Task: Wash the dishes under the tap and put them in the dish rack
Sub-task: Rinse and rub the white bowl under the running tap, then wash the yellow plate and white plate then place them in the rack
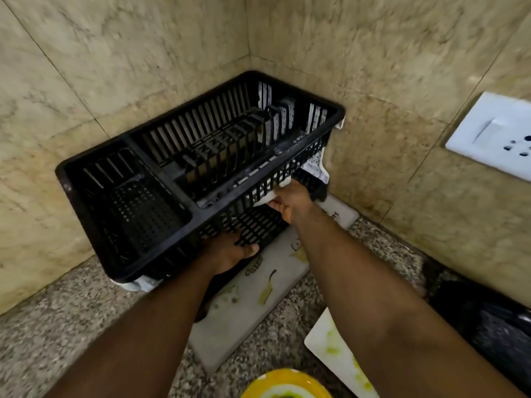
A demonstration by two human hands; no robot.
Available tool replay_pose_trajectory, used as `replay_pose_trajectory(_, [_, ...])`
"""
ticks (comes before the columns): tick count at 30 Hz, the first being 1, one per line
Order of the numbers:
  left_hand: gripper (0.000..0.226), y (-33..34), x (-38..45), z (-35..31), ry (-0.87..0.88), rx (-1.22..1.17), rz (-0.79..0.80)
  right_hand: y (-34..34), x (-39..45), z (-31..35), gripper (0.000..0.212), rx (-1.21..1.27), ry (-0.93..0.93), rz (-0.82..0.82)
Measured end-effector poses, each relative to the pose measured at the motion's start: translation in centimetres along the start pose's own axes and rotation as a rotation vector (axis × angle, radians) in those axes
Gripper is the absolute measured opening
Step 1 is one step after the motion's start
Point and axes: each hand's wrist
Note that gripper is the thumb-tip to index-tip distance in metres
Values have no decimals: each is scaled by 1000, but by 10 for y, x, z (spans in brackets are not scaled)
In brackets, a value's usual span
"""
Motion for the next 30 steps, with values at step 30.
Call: replay_pose_trajectory(30, [53, 104, -141, -48, 315, 252, -283, -116, -213, -53, 9, -793, -97, -149])
Point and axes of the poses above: each hand's wrist, its own x-axis towards the middle knuckle, its own y-axis out of the palm, z = x × y, and after that the axes turned 7 degrees about z, right-handed
